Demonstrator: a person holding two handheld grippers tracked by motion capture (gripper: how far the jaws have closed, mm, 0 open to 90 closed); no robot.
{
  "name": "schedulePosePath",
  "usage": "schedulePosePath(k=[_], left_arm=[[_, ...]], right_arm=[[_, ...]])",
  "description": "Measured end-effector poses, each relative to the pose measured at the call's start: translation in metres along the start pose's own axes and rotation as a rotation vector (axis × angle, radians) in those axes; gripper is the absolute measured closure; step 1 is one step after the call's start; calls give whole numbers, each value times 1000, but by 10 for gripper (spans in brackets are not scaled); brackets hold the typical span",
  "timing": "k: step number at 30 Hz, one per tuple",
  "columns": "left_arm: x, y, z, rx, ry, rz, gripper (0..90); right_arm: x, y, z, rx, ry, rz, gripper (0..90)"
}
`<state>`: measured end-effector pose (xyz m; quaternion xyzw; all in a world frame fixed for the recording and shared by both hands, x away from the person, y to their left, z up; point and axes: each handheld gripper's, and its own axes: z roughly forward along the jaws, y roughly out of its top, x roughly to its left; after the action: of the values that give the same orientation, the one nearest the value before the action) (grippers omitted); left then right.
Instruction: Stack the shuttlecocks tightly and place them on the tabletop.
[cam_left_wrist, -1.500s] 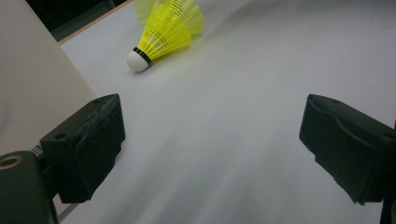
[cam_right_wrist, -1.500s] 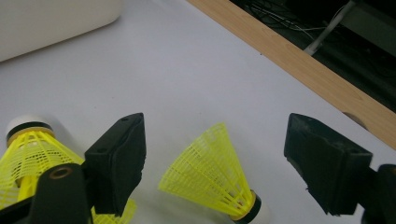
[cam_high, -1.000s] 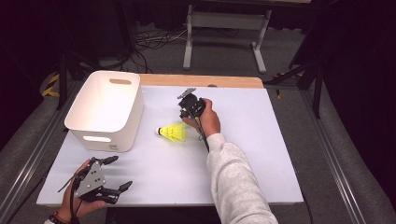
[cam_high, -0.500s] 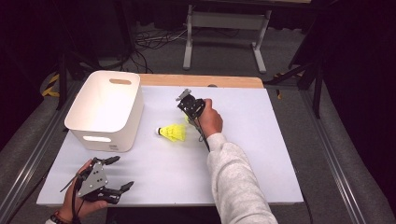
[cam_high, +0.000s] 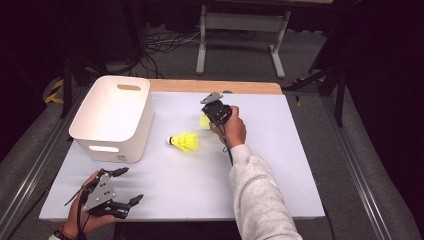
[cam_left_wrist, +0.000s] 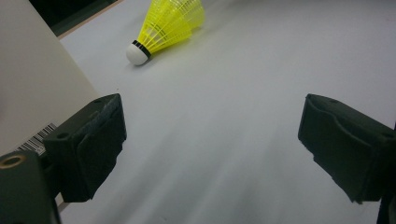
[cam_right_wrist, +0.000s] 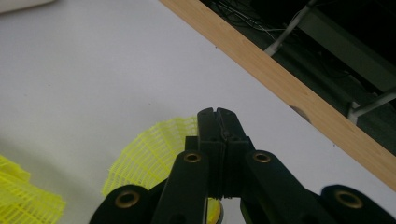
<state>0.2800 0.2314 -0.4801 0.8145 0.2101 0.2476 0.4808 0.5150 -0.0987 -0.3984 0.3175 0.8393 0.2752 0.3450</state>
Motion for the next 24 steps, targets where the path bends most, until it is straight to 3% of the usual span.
schedulePosePath(k=[4, 8, 11, 20, 24], left_arm=[[0, 0, 0, 6, 5, 4, 86], [0, 0, 0, 7, 9, 3, 85], [0, 0, 0, 9, 10, 4, 85], [-1, 0, 2, 16, 11, 7, 84], [-1, 0, 3, 22, 11, 10, 84]], right_arm=[[-3, -7, -12, -58, 49, 83, 900], [1, -18, -22, -89, 85, 91, 900], [2, -26, -32, -124, 107, 130, 900], [19, -44, -60, -207, 188, 139, 900], [23, -50, -65, -228, 210, 158, 900]])
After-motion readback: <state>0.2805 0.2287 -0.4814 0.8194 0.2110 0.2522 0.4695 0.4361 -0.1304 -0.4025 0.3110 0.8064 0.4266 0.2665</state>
